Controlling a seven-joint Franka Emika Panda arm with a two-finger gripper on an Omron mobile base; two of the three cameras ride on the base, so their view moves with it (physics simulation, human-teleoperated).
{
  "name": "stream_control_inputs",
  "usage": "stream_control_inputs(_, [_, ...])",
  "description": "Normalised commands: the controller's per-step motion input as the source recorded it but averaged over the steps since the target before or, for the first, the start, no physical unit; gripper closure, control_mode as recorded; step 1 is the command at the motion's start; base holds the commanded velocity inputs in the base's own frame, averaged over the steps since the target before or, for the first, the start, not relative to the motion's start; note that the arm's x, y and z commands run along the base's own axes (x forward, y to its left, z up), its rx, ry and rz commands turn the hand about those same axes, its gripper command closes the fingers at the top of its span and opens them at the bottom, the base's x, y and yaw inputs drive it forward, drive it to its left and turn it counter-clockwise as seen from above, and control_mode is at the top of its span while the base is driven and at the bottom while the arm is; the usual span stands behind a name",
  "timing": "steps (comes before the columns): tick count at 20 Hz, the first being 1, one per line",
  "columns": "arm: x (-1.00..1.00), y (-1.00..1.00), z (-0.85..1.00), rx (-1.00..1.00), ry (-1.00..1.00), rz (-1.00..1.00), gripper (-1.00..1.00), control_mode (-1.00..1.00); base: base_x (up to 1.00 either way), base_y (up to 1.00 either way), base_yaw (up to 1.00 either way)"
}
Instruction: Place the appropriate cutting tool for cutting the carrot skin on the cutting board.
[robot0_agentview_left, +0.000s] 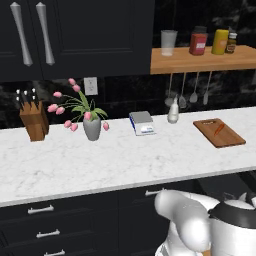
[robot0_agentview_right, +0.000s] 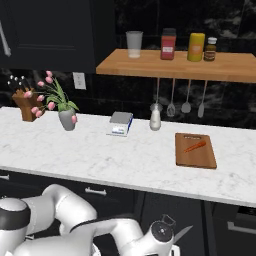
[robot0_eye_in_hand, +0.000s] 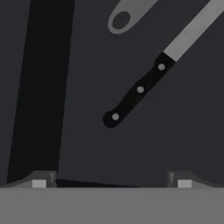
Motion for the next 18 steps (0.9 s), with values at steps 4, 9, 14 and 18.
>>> stream_control_inputs(4, [0.31, 0.04, 0.19, 0.03, 0.06, -0.02, -1.00, -1.00, 0.00, 0.00, 0.00])
stream_control_inputs(9, [0.91, 0.03, 0.59, 0.14, 0.13, -0.08, -1.00, -1.00, 0.00, 0.00, 0.00])
stream_control_inputs(14, [0.81, 0.00, 0.39, 0.11, 0.11, -0.08, -1.00, -1.00, 0.00, 0.00, 0.00])
stream_control_inputs(18, [0.39, -0.49, -0.11, 0.05, 0.00, -0.08, -1.00, -1.00, 0.00, 0.00, 0.00])
